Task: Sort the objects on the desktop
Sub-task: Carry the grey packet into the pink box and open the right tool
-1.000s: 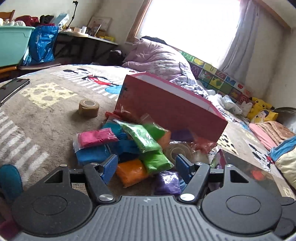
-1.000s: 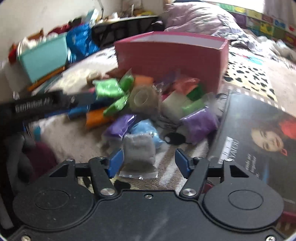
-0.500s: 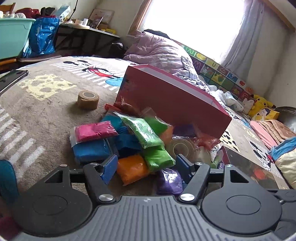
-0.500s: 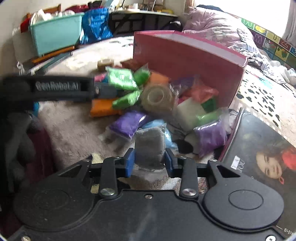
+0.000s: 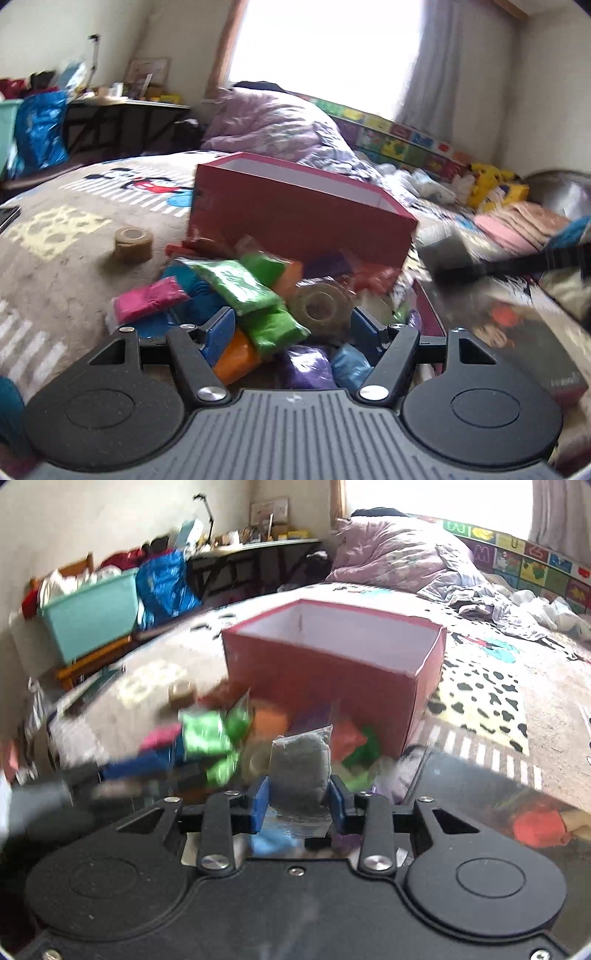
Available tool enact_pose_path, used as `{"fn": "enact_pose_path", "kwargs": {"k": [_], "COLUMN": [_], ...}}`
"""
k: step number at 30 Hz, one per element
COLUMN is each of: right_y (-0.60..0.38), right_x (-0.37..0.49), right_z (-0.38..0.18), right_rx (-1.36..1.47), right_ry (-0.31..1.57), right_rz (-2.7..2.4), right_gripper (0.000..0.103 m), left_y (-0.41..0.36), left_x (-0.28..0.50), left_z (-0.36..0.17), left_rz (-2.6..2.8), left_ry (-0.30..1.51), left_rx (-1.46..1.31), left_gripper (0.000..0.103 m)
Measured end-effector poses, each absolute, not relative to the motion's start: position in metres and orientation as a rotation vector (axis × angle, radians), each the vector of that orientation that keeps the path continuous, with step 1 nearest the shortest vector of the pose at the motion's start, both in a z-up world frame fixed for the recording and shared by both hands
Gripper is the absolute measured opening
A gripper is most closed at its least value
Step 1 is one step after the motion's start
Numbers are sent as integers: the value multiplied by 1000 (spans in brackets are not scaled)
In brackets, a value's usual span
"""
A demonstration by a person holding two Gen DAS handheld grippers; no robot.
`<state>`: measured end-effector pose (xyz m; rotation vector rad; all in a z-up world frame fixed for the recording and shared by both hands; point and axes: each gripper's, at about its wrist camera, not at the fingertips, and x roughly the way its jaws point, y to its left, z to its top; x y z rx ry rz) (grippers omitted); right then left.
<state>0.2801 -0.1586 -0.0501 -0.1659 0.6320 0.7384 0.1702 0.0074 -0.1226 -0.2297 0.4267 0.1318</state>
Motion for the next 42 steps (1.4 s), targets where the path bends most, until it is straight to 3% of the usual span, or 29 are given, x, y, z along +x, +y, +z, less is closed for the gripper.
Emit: {"fn": "enact_pose_path", "kwargs": {"k": [9, 18, 42], "right_y": [-131, -101, -19], "right_x": [327, 387, 497], "right_z": [7, 26, -63], "right_rx": [-174, -120, -278], "right_ry": [571, 632, 953], "right_rz": [719, 664, 499], "right_gripper": [34, 34, 34], "left_y": [-9, -5, 16], "left_x": [174, 174, 185], "left_z": [-124, -123, -126], "left_rz": [82, 96, 126], "left_ry": [429, 407, 426], "left_rx": [-135, -132, -202], "left_gripper": [69, 69, 69]}}
